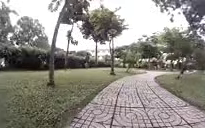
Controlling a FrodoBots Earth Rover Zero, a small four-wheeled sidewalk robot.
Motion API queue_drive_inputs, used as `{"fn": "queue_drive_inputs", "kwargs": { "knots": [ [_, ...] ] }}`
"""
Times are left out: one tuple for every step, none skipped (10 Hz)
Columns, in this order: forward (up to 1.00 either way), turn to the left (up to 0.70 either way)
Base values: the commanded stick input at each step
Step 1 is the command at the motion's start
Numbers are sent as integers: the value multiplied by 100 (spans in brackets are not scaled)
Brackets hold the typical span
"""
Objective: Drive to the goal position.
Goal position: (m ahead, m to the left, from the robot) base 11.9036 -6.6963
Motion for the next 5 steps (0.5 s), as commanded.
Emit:
{"fn": "queue_drive_inputs", "kwargs": {
  "knots": [
    [100,-27],
    [100,-27],
    [100,-27],
    [100,-27],
    [100,-27]
  ]
}}
